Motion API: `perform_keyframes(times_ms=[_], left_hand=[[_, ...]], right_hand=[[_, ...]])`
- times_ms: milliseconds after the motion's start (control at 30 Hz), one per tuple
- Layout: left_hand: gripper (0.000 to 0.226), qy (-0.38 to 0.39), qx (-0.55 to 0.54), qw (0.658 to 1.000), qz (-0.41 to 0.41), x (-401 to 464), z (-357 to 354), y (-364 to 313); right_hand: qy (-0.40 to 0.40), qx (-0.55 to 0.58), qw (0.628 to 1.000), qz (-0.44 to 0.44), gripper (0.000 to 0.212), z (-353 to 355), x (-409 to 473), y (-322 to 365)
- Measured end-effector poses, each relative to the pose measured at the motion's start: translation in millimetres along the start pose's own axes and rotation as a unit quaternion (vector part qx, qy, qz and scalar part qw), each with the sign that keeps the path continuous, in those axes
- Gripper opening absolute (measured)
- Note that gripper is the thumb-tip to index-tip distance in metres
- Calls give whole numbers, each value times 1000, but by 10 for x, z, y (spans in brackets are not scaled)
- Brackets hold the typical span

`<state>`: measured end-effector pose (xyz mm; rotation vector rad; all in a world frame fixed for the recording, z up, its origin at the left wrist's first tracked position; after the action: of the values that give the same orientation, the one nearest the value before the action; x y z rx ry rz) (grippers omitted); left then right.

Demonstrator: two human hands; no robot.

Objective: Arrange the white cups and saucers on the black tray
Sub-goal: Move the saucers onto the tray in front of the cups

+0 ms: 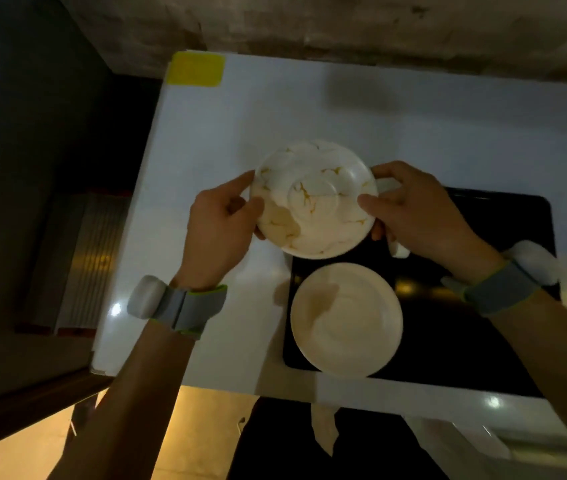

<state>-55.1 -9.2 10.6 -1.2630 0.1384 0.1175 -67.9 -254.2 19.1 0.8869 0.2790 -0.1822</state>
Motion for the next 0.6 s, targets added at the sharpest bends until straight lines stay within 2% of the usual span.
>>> perform_keyframes(times_ms=[267,467,600], left_hand=[[46,55,54,996,-41,-675,-345,122],[44,67,96,993,-3,-1020,-466,389],[45,76,119,990,-5,-1187,-582,502]], right_hand=[[-11,42,999,-27,33,-50,-786,-537],[15,16,998,-52,45,-248,-1116,-871],[30,-2,999,-36,46,-360,-1272,-1047]])
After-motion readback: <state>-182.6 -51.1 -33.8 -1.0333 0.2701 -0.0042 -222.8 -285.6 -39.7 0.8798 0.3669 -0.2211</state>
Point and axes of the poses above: each hand's wrist, its own x-axis towards the middle knuckle, its own z-axis out of the back of the hand, y = z × x, the point moved 6 cm from there along x, towards the middle knuckle, and after that the axes turned 6 degrees about -x, right-handed, at the moved point
